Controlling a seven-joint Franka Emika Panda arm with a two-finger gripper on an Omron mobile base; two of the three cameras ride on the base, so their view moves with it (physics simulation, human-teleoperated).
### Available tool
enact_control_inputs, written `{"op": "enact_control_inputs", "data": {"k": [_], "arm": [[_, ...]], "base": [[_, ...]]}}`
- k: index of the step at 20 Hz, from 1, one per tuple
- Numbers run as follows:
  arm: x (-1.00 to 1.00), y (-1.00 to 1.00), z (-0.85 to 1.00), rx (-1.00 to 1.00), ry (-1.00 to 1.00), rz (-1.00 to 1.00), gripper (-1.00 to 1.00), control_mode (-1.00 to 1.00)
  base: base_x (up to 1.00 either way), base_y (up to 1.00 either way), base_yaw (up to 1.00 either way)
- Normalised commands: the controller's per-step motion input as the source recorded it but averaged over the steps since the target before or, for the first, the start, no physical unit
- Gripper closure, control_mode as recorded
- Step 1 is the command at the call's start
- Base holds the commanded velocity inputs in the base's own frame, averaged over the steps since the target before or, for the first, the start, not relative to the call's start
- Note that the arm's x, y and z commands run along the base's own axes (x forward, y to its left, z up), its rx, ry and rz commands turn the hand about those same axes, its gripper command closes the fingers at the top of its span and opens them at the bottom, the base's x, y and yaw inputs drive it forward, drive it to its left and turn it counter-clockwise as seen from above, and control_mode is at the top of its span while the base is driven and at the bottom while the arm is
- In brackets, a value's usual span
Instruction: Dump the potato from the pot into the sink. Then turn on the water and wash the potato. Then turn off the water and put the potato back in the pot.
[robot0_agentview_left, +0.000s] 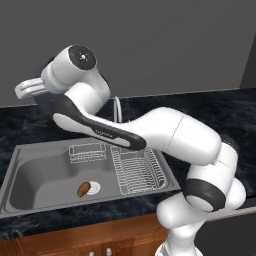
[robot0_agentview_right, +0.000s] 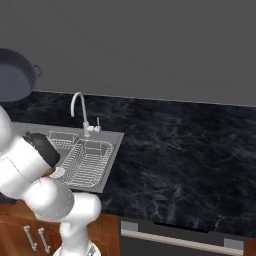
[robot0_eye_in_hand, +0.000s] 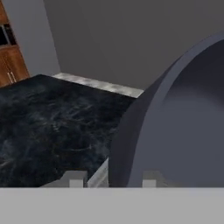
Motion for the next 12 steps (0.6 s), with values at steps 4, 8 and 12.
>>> {"op": "enact_control_inputs", "data": {"k": [4, 8, 12], "arm": [[-0.53, -0.8, 0.13, -0.36, 0.0, -0.05, 1.0, -1.0], [-0.5, -1.0, -0.02, -0.28, 0.0, -0.06, 1.0, -1.0], [-0.43, -1.0, -0.16, -0.21, 0.0, -0.08, 1.0, -1.0]], "base": [[0.0, 0.0, 0.0], [0.0, 0.0, 0.0], [0.0, 0.0, 0.0]]}}
